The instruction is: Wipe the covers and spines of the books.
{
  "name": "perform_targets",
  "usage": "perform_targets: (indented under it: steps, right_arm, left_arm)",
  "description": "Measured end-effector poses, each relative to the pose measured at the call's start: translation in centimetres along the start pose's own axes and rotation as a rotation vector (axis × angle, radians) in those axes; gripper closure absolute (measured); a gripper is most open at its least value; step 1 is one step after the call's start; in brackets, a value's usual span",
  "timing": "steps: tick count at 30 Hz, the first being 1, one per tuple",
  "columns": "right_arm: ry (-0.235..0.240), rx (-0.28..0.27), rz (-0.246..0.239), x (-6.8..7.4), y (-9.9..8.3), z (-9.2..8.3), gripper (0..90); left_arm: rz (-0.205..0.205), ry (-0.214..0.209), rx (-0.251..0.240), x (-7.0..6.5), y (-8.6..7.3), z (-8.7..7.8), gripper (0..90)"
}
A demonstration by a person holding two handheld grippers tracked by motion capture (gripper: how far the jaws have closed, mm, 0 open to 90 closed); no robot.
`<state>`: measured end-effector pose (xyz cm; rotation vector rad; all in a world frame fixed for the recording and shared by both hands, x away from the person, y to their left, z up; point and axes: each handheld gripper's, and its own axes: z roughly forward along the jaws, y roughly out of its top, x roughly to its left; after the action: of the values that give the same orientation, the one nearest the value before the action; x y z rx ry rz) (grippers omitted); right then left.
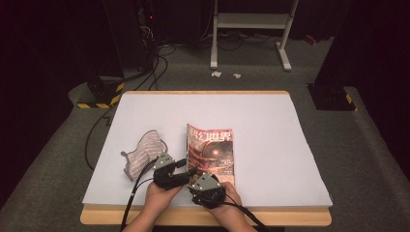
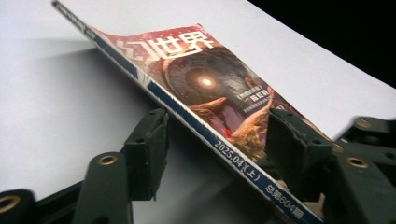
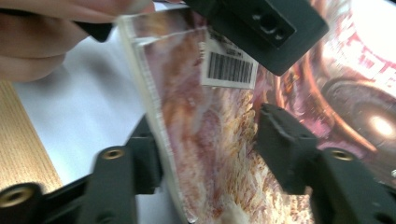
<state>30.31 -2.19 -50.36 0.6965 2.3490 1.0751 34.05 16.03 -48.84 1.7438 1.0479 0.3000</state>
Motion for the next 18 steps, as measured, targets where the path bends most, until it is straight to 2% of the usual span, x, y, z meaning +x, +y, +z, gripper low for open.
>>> perform_targets:
  steps: [1, 2, 3, 4, 6, 7, 8, 10, 13, 14, 17, 18]
  right_arm:
    - [0.0, 0.0, 0.0, 0.0, 0.0, 0.0, 49.7]
    - [-0.016, -0.015, -0.013, 0.2, 0.1, -0.2, 58.7]
    - [-0.016, -0.015, -0.013, 0.2, 0.1, -0.2, 58.7]
    - [-0.018, -0.022, -0.01, 0.1, 0.2, -0.5, 60.5]
    - [-0.026, -0.032, -0.009, -0.1, 0.2, -0.8, 63.1]
    - [-0.026, -0.032, -0.009, -0.1, 0.2, -0.8, 63.1]
    - [-0.026, -0.04, 0.005, -0.3, 0.3, -1.1, 65.0]
    - [-0.025, -0.047, 0.015, -0.5, 0.4, -1.3, 66.7]
    - [-0.027, -0.06, 0.024, -1.0, 0.5, -1.8, 69.0]
    - [-0.028, -0.064, 0.03, -1.1, 0.5, -2.0, 69.8]
    - [-0.031, -0.071, 0.034, -1.4, 0.5, -2.2, 71.4]
    - [-0.038, -0.078, 0.039, -1.8, 0.5, -2.6, 73.5]
  left_arm:
    - [0.0, 0.0, 0.0, 0.0, 0.0, 0.0, 37.4]
    - [0.005, 0.017, -0.03, 0.3, 0.2, -0.5, 38.2]
    - [0.005, 0.017, -0.03, 0.3, 0.2, -0.5, 37.3]
    - [0.004, 0.023, -0.051, 0.5, 0.5, -0.9, 36.4]
    - [0.026, 0.061, -0.077, 1.1, 1.0, -1.8, 35.7]
    - [0.026, 0.061, -0.077, 1.1, 1.0, -1.8, 34.9]
    - [0.05, 0.088, -0.08, 1.4, 1.1, -2.2, 34.5]
    - [0.074, 0.115, -0.068, 1.6, 1.1, -2.3, 34.4]
    - [0.095, 0.13, -0.053, 1.8, 1.0, -2.2, 34.4]
    - [0.114, 0.142, -0.037, 1.9, 0.9, -2.0, 34.4]
    - [0.125, 0.141, -0.022, 2.1, 0.7, -1.9, 35.7]
    - [0.133, 0.14, -0.003, 2.2, 0.6, -1.7, 35.7]
